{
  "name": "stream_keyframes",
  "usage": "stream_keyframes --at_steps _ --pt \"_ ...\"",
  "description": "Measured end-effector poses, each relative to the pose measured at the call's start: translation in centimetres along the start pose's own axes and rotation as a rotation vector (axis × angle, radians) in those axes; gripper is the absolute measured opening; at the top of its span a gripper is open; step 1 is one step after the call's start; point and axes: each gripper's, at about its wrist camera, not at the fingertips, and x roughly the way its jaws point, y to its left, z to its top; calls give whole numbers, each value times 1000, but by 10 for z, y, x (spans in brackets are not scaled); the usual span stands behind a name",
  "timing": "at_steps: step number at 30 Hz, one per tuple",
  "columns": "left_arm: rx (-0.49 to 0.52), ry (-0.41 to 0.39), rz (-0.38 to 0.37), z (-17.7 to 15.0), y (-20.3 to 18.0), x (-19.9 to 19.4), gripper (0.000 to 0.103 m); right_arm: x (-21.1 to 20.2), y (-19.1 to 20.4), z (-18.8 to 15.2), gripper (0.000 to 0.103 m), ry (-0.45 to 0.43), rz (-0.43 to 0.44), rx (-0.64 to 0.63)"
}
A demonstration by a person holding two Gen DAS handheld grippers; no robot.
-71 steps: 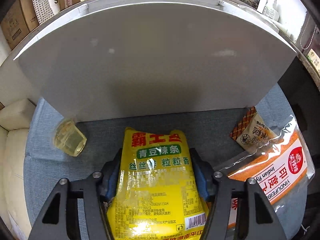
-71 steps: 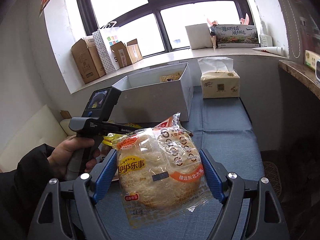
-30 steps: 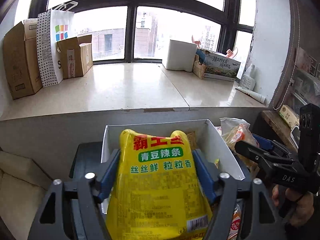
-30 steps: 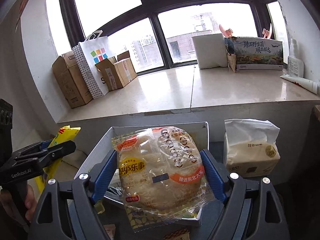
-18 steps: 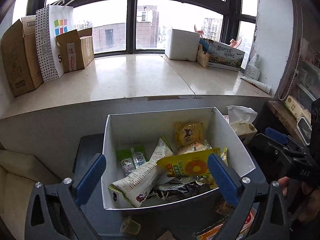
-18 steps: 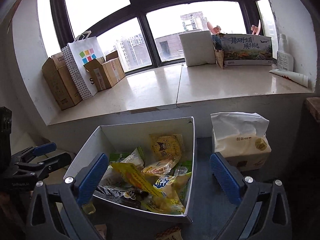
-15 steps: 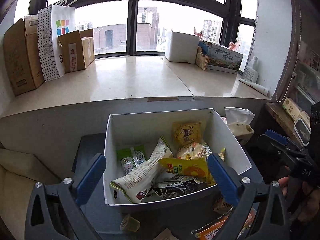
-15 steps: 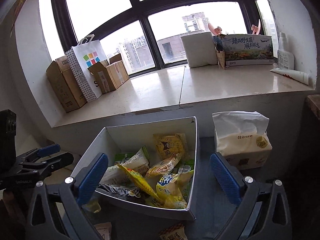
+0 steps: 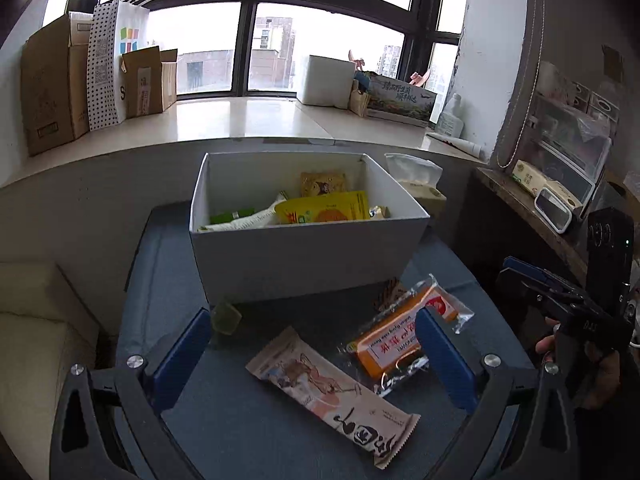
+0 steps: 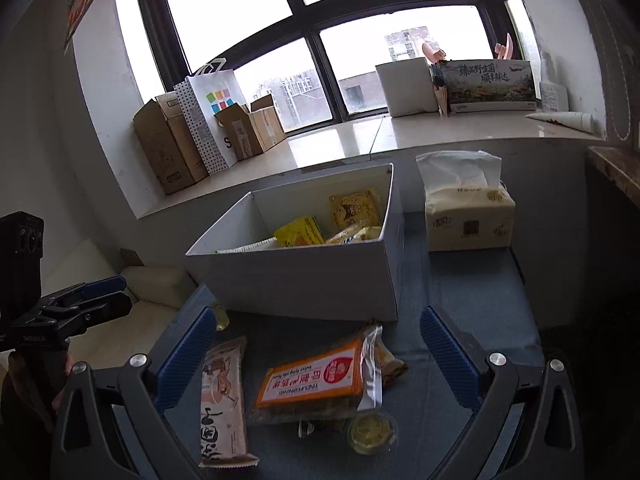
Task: Organize snacks
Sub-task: 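Grasp the orange packet with the right gripper while the left grasps the long printed bag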
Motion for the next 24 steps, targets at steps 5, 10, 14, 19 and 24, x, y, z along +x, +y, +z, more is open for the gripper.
stream_keyframes --at_steps 5,10,14,19,24 --pt "-43 47 -3 -50 -3 -5 103 -12 -17 -54 103 38 20 118" --pt "-75 71 -19 -68 -3 -6 103 4 -27 -67 103 74 48 178" --pt "-100 90 -17 -74 1 -1 103 33 -31 -60 103 112 32 169" --pt "-102 102 -18 -78 3 1 103 74 -36 -49 103 146 41 150" --pt "-110 132 -8 -85 6 9 103 95 -31 -45 34 171 59 148"
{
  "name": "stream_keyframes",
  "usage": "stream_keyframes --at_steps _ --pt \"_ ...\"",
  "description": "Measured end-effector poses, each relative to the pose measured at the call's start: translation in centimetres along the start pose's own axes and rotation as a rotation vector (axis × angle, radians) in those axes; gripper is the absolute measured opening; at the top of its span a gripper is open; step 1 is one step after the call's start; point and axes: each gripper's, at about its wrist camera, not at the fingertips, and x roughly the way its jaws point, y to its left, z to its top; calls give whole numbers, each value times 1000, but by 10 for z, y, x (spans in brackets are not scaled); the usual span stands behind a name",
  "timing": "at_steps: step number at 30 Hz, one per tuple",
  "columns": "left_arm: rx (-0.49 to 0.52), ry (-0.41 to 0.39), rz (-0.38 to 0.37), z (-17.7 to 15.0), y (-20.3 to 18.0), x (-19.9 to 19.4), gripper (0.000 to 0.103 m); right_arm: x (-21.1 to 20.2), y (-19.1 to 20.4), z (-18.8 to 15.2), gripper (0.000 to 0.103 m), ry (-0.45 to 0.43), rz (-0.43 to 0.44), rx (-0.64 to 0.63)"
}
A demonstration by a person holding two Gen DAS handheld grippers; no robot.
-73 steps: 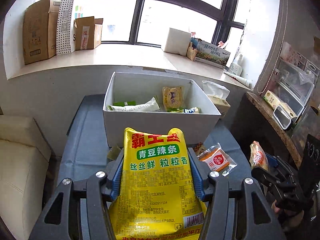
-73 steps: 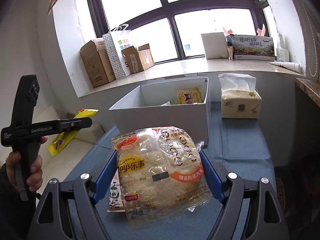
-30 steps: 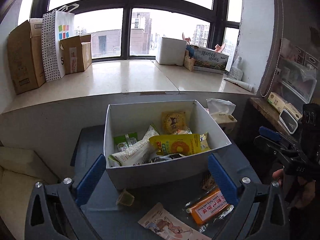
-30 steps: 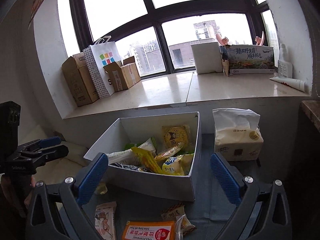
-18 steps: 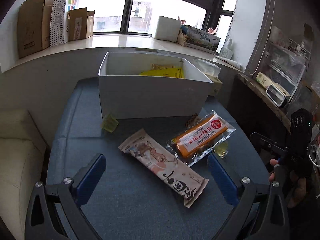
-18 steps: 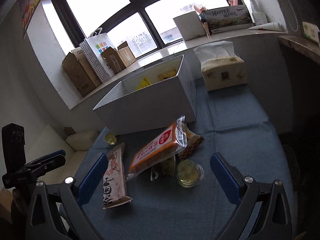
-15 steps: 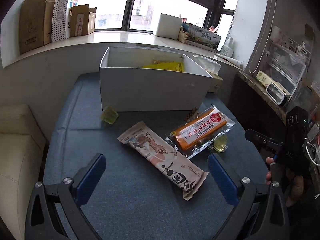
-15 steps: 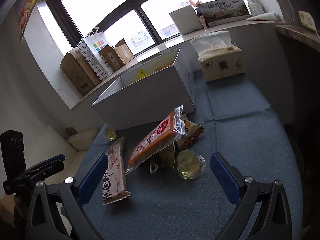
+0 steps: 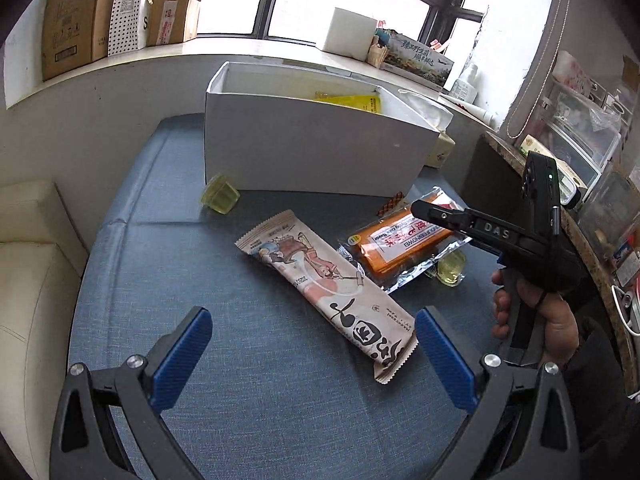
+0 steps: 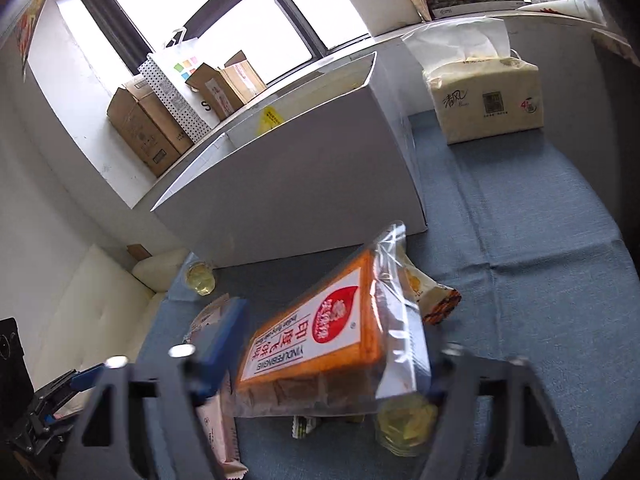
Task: Organize snacks
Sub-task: 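Grasp the orange packet with the right gripper while the left grasps the long printed bag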
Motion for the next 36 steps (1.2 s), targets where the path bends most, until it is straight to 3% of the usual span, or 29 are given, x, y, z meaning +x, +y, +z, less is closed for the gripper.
stream_keyframes --at_steps 1,4,9,17,23,28,29,31,33,36 --pt "-4 7 1 -1 1 2 103 3 2 1 34 12 -26 -9" --pt "-12 16 0 -3 2 6 103 -6 5 0 24 -26 40 1" --pt "-26 42 7 -2 0 14 103 -35 23 3 14 -103 75 -42" --pt "-30 127 49 12 -20 50 103 -99 40 3 13 -222 75 -74" --pt "-52 177 139 23 -37 92 103 -155 37 -8 13 -328 -4 -93" --pt "-77 216 249 27 -41 119 102 -174 29 -16 13 -344 -46 -93" --pt "-74 226 256 26 -41 123 98 -175 27 -18 13 -343 -51 -89" --pt "-34 215 294 26 -46 122 78 -174 24 -21 13 -334 -52 -86" --pt "-41 214 274 25 -44 117 63 -172 23 -23 13 -327 -47 -79" --pt "-56 219 222 24 -35 105 59 -171 26 -25 13 -323 -46 -83"
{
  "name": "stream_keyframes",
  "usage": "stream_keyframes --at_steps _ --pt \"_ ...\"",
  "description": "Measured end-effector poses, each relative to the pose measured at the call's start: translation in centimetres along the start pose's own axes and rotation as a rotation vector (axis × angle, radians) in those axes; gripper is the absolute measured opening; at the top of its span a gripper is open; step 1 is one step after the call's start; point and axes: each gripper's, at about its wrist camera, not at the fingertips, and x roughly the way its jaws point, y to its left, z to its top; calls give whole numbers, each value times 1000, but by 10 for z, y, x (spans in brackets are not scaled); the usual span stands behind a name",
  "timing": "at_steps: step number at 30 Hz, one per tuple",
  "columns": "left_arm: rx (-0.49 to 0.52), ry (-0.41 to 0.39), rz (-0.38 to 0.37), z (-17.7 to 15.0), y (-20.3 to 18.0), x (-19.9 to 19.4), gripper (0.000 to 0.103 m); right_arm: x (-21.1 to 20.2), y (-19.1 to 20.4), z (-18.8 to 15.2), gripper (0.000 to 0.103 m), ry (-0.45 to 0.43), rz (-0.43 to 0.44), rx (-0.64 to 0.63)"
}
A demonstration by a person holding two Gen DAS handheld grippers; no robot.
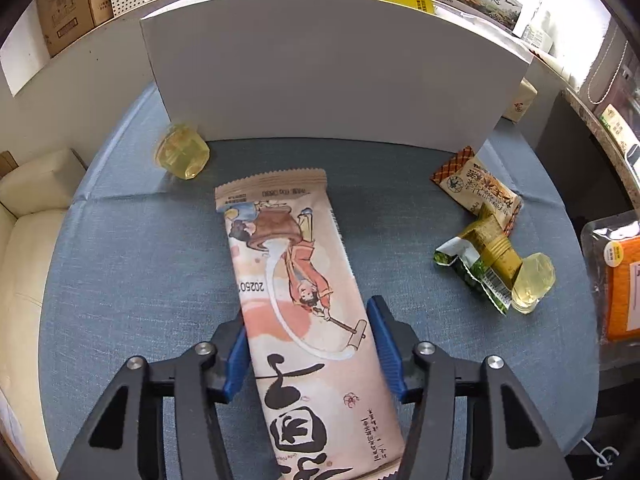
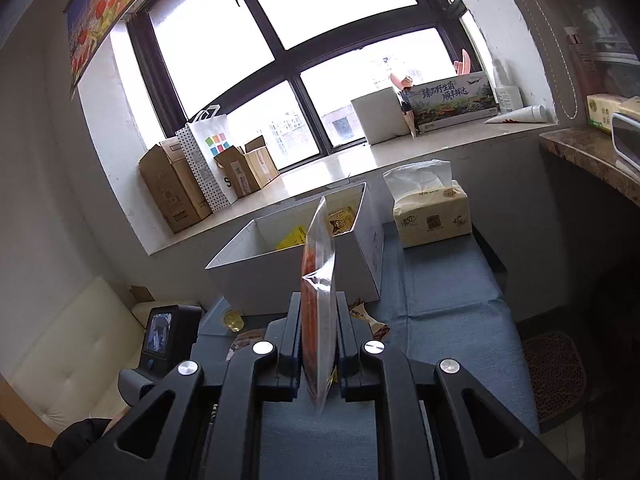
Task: Organize snacks
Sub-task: 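Grasp the orange packet with the right gripper while the left grasps the long printed bag, then carry both packets over the white box and open both grippers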
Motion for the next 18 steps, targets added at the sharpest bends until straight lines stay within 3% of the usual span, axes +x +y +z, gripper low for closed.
stream_keyframes --at_steps 9,18 --pt "40 -170 -77 -6 25 -75 57 8 12 4 13 -11 41 -6" --pt "92 -345 -119 65 34 -135 58 46 38 57 13 -24 63 -91"
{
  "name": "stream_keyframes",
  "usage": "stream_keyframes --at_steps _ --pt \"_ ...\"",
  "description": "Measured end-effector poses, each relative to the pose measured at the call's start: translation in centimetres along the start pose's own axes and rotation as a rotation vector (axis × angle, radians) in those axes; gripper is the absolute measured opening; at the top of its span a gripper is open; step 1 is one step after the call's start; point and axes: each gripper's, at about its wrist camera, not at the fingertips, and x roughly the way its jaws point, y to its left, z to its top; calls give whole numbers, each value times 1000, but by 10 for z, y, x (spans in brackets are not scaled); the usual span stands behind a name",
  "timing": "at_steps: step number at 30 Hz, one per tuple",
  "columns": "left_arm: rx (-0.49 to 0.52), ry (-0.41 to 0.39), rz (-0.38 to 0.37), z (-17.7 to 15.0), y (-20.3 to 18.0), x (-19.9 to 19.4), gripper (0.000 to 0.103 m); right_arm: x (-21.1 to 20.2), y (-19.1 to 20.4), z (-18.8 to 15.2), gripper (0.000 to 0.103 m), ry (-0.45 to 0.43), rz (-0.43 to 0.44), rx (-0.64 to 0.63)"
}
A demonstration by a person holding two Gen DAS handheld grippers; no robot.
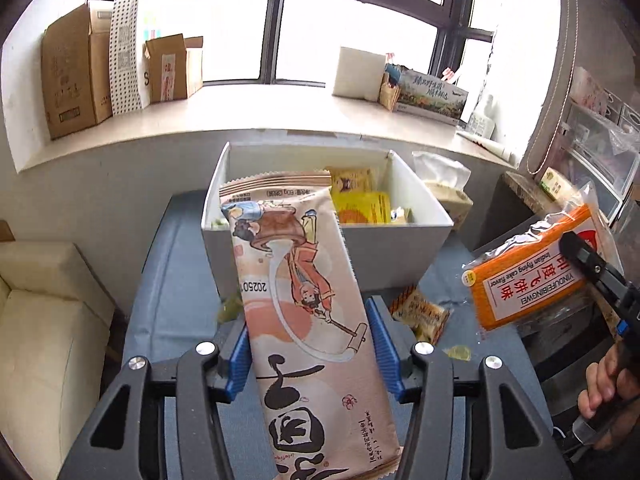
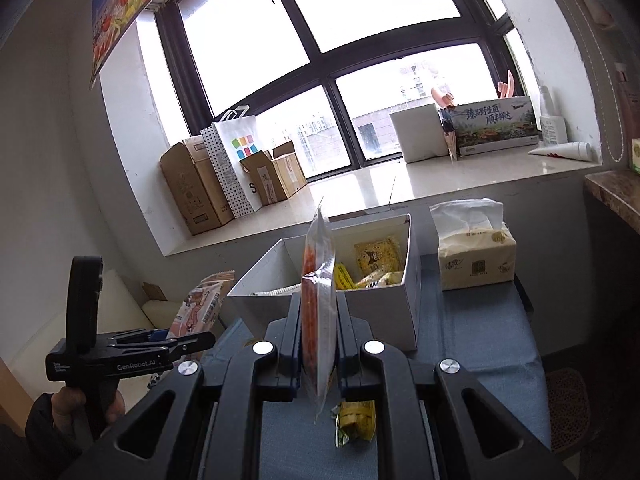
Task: Organize snacks
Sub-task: 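Carry both packets over the white box and open both grippers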
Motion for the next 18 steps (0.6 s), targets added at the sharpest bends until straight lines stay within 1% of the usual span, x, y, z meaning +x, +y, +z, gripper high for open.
stream_keyframes --at_steps 2,4,6,8,11,14,17,18 --pt "18 -26 0 25 1 3 58 12 3 19 13 -11 2 -22" --pt "23 -45 -22 51 3 9 58 27 3 39 13 -20 9 -28" --pt "35 -62 -40 75 4 17 58 45 1 58 13 -27 -8 -36" --pt "55 -79 -25 99 1 30 58 64 -3 74 13 -24 -31 -43" --pt "77 -78 12 128 -3 57 58 92 -11 95 13 -29 -63 -40" --pt "91 -53 20 143 -4 85 58 118 -20 108 13 -17 -62 3" --pt "99 -32 50 145 -2 110 59 142 -25 110 14 5 -82 19" --pt "102 -28 58 144 -1 116 67 150 -27 111 16 14 -91 24"
